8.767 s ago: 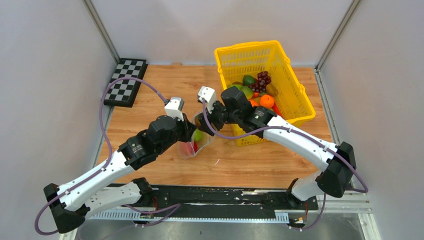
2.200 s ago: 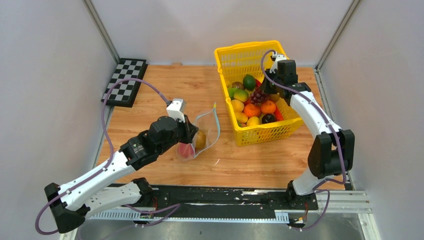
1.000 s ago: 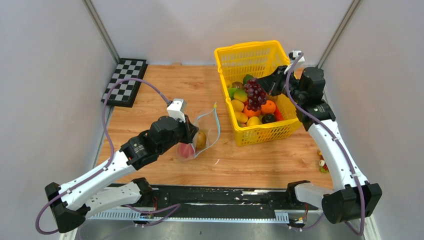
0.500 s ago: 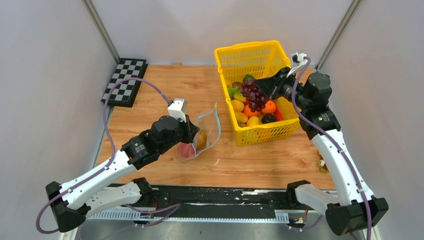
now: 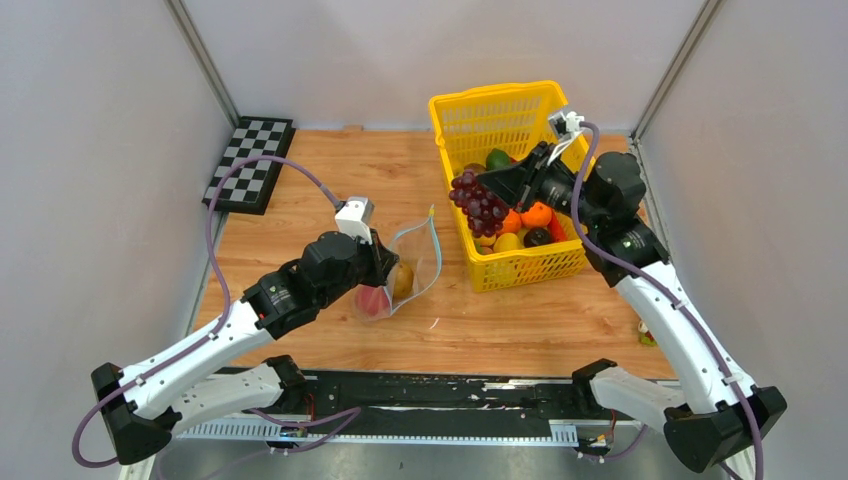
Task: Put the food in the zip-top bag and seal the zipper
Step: Place the fake fruit in the zipper food storage bag.
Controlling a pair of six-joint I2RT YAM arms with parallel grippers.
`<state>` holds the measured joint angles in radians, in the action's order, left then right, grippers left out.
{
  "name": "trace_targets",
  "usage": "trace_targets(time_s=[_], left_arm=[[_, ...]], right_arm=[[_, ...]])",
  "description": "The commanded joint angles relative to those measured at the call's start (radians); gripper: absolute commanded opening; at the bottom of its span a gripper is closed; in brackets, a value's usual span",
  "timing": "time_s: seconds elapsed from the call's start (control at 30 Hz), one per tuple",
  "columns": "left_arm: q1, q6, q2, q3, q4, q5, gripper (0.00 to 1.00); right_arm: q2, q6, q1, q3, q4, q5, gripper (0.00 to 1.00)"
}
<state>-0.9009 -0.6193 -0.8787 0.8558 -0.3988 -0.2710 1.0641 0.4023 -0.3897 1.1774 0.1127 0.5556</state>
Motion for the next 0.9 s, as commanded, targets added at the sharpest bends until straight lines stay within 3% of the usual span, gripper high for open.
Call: trace_targets(time_s=[0.0,0.43,0.87], left_arm=[[0.003,-0.014,0.006,-0.001,0.038,-0.007,0.0],[0.003,-0.011,0.019,-0.004,0.035,-0.03,0.0],[0.003,-0.029,0.024,-0.013,0.067,-0.063,0.0]], right_arm=[[-0.009,0.024,-0.072,0.052,-0.089,-0.04,0.0],[0.089,0.007,-0.305,0.085,-0.141,-0.155,0.0],[0.203,0.028,-0.39,0.029,-0.19,-0.181,0.0]])
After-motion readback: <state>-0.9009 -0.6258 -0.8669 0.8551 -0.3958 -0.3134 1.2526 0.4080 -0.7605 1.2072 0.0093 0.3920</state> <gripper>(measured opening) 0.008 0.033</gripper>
